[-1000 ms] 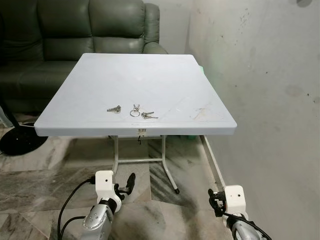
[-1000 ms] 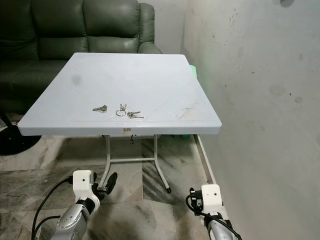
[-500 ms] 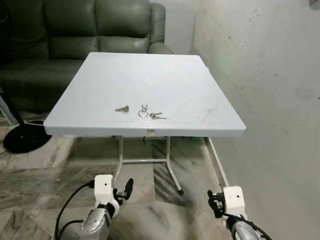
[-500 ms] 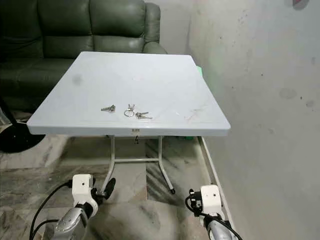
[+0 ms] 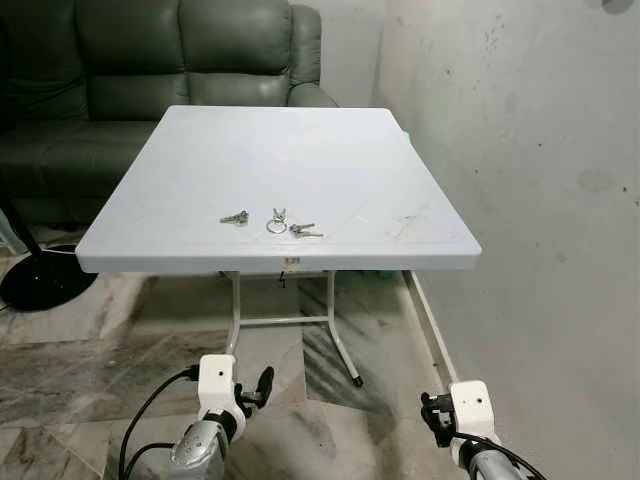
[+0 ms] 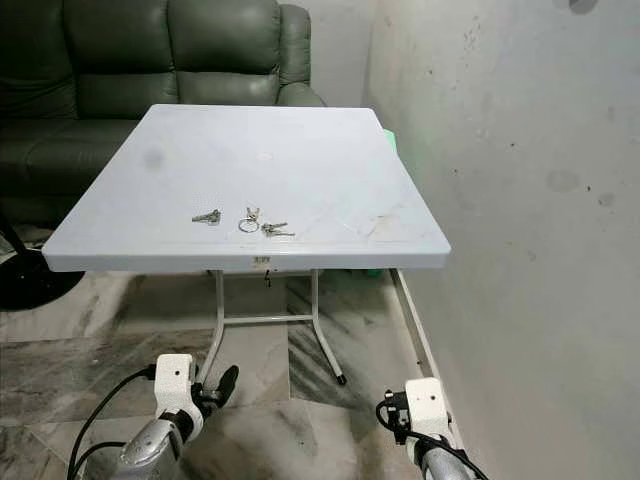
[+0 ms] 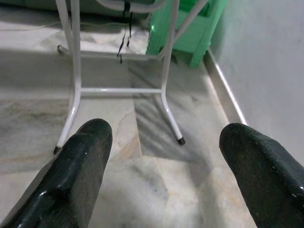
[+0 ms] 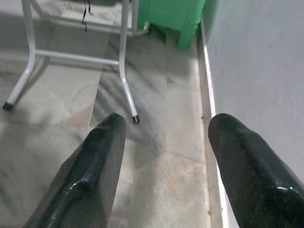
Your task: Hang keys on a hook
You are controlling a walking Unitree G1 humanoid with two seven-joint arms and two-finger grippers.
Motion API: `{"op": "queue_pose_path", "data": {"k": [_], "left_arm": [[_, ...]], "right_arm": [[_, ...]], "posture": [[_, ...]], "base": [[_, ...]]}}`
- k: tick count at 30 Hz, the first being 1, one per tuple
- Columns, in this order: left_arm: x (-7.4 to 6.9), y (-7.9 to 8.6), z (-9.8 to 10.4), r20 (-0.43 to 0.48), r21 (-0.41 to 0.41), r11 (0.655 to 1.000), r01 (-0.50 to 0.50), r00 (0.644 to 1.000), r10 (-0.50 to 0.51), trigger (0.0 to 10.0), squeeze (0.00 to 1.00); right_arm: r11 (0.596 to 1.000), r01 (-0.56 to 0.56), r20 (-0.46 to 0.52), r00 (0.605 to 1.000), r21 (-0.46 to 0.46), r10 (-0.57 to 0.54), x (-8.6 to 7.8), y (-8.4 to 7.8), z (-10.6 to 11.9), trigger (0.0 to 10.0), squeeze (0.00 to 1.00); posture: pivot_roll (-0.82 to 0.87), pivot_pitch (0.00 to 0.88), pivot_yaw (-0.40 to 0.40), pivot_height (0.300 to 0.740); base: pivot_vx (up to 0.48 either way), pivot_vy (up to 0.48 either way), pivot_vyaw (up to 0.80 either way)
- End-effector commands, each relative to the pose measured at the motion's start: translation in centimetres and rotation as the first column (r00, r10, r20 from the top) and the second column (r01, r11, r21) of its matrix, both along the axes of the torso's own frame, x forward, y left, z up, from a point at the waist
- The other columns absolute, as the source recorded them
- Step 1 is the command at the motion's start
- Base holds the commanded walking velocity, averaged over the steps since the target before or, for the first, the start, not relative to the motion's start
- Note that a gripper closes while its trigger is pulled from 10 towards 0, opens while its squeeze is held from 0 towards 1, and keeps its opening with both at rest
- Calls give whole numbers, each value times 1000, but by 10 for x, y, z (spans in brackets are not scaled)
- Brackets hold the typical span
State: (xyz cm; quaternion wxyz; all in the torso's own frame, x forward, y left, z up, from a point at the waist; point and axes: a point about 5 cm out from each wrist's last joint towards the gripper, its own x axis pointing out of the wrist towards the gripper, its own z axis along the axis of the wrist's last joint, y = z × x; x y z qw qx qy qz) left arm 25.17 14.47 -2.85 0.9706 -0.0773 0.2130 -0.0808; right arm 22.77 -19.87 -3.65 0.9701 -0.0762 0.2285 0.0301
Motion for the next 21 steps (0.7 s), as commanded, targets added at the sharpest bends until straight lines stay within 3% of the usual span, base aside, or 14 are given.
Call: {"op": "queue_pose_path", "data": {"k": [1,5,6,7,17,21], "left_arm": [[-6,-1,-8,-57,38,999,34,998,-32,10000,0],[-15,-5,-16,-127,55,995,86,989,-78,10000,0],[-20,-7,-21,-156,25,995,100,983,-95,10000,0],[-26,-8,-26,-196,52,990,128,974,-116,10000,0],[-51,-9,-44,-330,85,988,133,939,-98,10000,0],[-66,-2,-53,-391,111,989,93,920,-43,10000,0]], "right_arm": [[1000,0,-51,999,-18,-1,-4,-1,-6,10000,0],[999,16,-122,992,-31,-20,-13,-4,-15,10000,0],[999,25,-157,987,-33,-30,-17,-5,-19,10000,0],[998,30,-193,980,-55,-41,-23,-7,-23,10000,0],[995,54,-322,943,-86,-79,-44,-13,-38,10000,0],[996,51,-377,923,-73,-75,-55,-12,-44,10000,0]], "posture": [[-12,0,-59,740],[-7,0,-62,740],[-5,0,-61,740],[-8,0,-61,740],[-15,0,-57,740],[-15,0,-57,740]], "base": [[0,0,0],[0,0,0],[0,0,0],[0,0,0],[0,0,0],[0,0,0]]}}
